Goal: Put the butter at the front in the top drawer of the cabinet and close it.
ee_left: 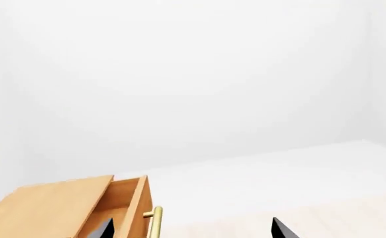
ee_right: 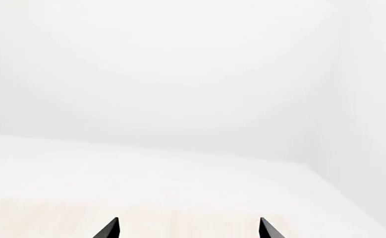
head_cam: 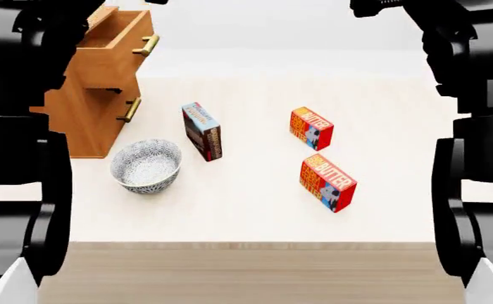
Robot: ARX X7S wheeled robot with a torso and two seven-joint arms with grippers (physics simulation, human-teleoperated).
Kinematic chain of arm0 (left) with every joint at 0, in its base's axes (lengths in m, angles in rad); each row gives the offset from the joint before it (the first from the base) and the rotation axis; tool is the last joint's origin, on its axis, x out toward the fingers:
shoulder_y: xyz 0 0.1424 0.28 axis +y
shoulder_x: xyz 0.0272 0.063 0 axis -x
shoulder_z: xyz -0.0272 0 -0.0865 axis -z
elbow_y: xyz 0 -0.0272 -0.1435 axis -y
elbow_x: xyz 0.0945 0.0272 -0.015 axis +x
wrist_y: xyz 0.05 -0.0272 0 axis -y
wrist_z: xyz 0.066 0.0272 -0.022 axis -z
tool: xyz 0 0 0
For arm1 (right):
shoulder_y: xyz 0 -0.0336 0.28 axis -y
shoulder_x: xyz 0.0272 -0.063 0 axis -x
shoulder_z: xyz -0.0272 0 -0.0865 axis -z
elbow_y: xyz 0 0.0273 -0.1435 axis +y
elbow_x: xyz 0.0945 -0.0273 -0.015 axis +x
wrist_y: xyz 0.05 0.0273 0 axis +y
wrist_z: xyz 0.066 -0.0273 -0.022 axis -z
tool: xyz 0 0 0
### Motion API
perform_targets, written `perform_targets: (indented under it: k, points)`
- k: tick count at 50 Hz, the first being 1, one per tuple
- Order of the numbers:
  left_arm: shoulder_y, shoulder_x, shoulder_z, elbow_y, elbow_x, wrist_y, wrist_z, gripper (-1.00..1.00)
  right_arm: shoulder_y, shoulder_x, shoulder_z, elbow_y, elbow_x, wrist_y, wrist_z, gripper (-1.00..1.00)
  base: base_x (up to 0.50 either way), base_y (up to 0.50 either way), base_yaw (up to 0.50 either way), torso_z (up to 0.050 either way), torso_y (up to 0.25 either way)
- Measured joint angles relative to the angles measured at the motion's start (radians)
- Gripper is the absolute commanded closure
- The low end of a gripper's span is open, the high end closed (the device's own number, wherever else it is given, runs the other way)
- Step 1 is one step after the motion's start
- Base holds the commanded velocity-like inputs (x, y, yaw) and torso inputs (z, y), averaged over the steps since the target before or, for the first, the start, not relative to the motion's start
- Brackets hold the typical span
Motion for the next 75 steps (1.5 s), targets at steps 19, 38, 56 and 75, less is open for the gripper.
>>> perform_targets:
  k: [19, 38, 56, 75]
  points:
    - [-0.087, 0.002, 0.045, -0.080, 0.009, 0.001, 0.022, -1.00, 0.152, -0.025, -0.044, 0.266, -0.021, -0.103, -0.038, -1.00, 0.00, 0.16, 0.00, 0.000, 0.000]
    - [-0.075, -0.009, 0.057, -0.049, 0.003, -0.023, 0.021, -1.00, 0.137, -0.016, -0.036, 0.246, -0.005, -0.080, -0.040, -1.00, 0.07, 0.03, 0.00, 0.000, 0.000]
    - [-0.075, -0.013, 0.067, -0.045, -0.003, -0.028, 0.023, -1.00, 0.127, -0.014, -0.037, 0.233, 0.004, -0.068, -0.042, -1.00, 0.31, 0.00, 0.00, 0.000, 0.000]
    - [-0.075, -0.016, 0.073, -0.046, -0.012, -0.028, 0.025, -1.00, 0.125, -0.011, -0.035, 0.233, 0.012, -0.060, -0.041, -1.00, 0.31, 0.00, 0.00, 0.000, 0.000]
